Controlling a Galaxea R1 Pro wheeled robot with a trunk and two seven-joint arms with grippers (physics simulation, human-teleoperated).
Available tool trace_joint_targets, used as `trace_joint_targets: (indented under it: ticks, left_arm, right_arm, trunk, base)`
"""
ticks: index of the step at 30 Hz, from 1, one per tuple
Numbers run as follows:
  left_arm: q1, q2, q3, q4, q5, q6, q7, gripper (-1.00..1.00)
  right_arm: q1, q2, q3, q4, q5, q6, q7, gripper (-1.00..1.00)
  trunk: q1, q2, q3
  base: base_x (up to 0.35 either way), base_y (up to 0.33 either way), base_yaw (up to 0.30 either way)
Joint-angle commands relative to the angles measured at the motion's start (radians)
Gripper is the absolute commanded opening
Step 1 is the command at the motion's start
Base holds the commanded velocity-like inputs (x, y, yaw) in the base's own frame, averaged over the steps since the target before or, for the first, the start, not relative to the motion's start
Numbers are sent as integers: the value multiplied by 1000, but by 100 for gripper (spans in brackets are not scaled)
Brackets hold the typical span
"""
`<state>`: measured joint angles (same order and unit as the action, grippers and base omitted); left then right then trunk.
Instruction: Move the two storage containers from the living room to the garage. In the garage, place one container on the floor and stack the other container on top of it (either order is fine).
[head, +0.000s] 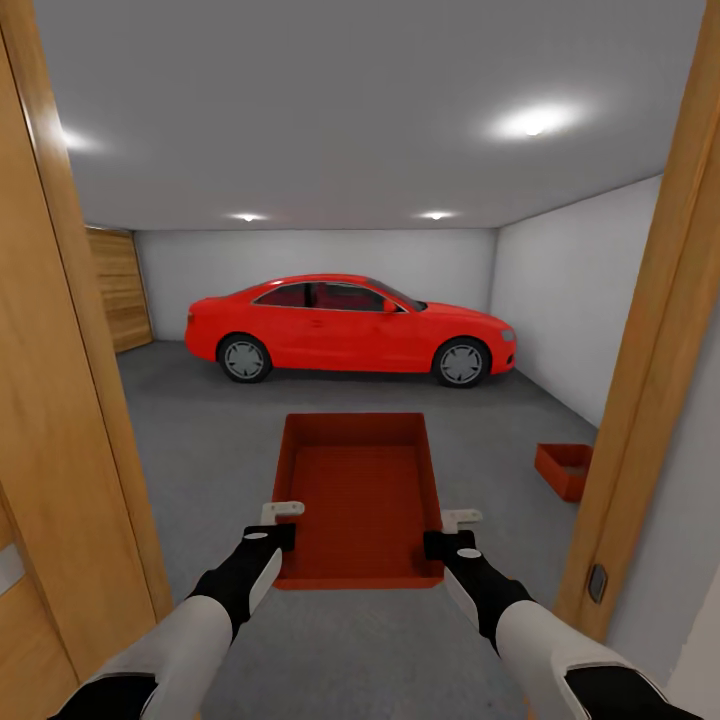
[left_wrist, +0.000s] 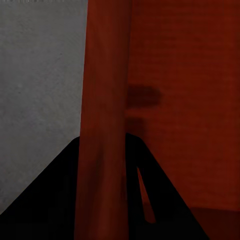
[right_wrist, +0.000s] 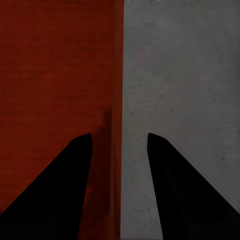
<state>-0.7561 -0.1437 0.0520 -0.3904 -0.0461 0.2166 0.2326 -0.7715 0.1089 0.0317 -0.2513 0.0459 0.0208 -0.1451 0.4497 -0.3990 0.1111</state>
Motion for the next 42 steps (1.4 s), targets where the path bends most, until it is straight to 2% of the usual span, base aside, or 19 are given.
trace_joint_targets:
  ticks: [1,8,42]
  left_arm:
    - [0,-2,2,-4,0,-69,-3,-100]
    - [0,-1,2,-4,0,-69,-3,-100]
    - [0,-1,2,-4,-1,-69,-3,-100]
  right_arm:
    - [0,8,-1,3,-12,2,-1,-100]
    - [0,8,-1,3,-12,4,-1,-100]
    - [0,8,-2,3,-12,4,-1,-100]
  trunk:
    - [0,-1,-1]
    - [0,-1,-1]
    - [0,-1,-1]
  base:
    - [1,1,0]
    - [95,0,0]
    - [319,0,0]
